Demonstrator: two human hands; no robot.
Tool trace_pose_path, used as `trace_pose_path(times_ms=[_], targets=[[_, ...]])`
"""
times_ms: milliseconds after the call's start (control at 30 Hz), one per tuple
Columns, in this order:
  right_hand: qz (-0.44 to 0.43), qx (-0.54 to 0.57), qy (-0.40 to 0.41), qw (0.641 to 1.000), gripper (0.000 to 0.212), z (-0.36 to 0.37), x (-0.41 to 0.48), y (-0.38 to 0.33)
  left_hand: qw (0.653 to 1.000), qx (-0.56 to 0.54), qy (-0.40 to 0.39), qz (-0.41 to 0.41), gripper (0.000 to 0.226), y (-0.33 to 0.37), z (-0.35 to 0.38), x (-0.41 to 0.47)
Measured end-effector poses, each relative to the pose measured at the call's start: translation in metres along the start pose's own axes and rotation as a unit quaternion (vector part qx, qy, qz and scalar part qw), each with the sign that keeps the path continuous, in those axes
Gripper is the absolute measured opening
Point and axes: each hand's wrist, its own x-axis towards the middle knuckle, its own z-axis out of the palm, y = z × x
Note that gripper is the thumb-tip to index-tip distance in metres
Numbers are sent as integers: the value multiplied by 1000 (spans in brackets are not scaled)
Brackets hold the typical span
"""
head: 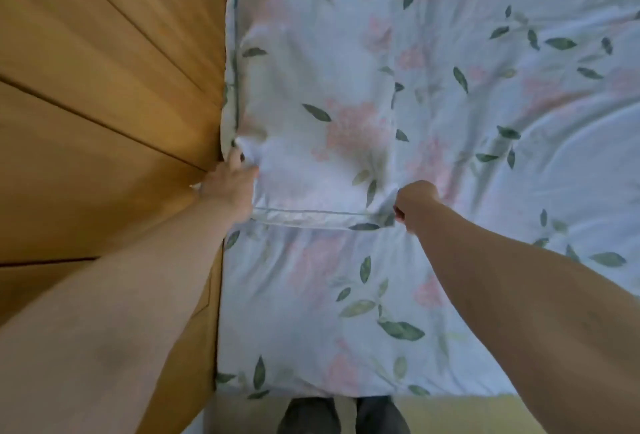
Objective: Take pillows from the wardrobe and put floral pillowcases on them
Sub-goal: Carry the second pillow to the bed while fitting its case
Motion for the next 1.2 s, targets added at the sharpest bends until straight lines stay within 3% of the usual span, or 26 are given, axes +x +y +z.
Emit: trace_pose_path(times_ms=[33,100,167,267,433,600,667,733,800,867,1033,1200], targets=[[5,-22,10,1000,23,7,10,10,999,31,7,0,74,0,18,2],[13,110,-8,994,12,12,16,20,995,92,39,-18,87,0,44,-2],[73,153,-13,986,8,17,19,28,982,158,102,-6,84,1,67,-11],[147,208,-74,964,37,27,26,33,955,217,202,34,55,-2,92,-17],[171,335,-102,921,31,37,41,48,960,231,145,68,36,-6,89,-15],[105,450,-87,882,13,18,25,45,971,229,70,18,44,-8,80,-14],[48,416,-7,908,6,-5,4,39,977,209,48,15,44,3,72,-27],[-30,302,112,946,7,-31,-26,29,985,165,30,35,43,17,64,-42],[-125,218,194,948,8,-51,-59,20,990,133,18,45,41,32,54,-56],[-168,191,221,941,17,-65,-86,22,990,126,25,52,36,44,43,-70],[-71,230,258,936,15,-72,-98,65,990,131,-3,57,30,50,43,-92],[47,182,203,961,29,-47,-84,132,987,140,-28,69,28,37,79,-121]])
